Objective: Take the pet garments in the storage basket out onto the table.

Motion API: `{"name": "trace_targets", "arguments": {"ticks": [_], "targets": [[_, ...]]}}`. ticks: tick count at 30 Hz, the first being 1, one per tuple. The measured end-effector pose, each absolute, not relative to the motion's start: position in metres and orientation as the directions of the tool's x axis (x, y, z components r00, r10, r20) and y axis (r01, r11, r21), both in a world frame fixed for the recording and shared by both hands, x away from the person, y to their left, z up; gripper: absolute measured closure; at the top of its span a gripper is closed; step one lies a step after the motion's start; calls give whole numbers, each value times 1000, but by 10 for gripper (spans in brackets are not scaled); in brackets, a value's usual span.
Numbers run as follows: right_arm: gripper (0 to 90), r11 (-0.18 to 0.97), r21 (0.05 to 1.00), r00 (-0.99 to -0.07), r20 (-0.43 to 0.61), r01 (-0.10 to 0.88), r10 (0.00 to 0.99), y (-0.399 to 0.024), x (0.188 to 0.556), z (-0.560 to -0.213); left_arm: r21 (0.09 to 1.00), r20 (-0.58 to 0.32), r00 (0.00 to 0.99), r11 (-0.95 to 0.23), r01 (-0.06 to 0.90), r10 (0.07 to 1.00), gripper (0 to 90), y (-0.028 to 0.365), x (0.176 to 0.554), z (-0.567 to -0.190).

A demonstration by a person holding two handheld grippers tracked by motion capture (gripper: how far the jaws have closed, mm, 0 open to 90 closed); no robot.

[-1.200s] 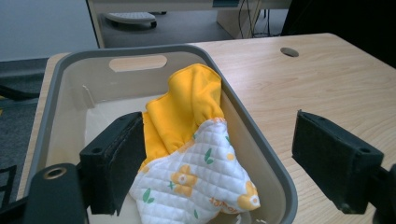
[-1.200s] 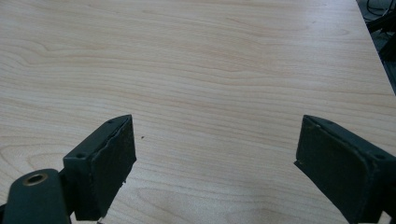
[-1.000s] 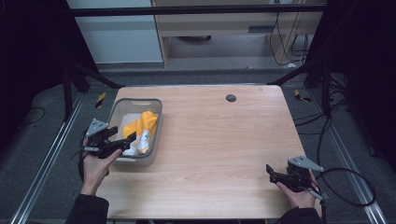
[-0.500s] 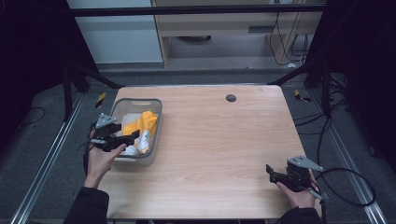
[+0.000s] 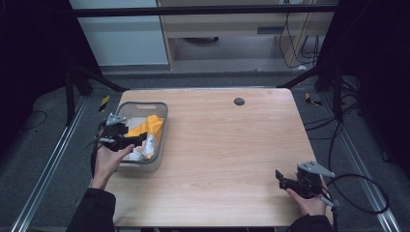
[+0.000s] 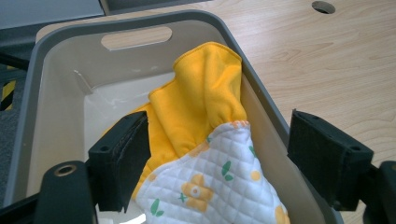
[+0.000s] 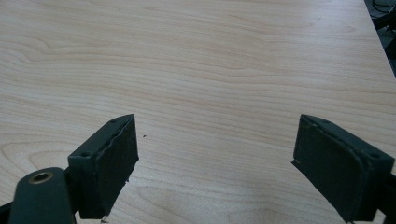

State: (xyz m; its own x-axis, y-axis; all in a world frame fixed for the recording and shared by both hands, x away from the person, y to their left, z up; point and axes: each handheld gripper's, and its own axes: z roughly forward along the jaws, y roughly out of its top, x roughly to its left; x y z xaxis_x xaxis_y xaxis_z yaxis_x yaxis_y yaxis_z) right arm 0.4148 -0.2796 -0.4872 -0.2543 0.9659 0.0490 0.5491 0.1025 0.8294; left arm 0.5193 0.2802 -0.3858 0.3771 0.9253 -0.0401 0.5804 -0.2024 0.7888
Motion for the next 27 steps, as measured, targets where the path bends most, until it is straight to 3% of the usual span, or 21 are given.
{"name": "trace_targets", "arguments": {"ticks": [27], "targets": [[138, 100, 824, -257, 57, 557, 965, -280, 416, -487, 721, -15, 401, -269, 639, 916, 252, 263, 536, -398]]}}
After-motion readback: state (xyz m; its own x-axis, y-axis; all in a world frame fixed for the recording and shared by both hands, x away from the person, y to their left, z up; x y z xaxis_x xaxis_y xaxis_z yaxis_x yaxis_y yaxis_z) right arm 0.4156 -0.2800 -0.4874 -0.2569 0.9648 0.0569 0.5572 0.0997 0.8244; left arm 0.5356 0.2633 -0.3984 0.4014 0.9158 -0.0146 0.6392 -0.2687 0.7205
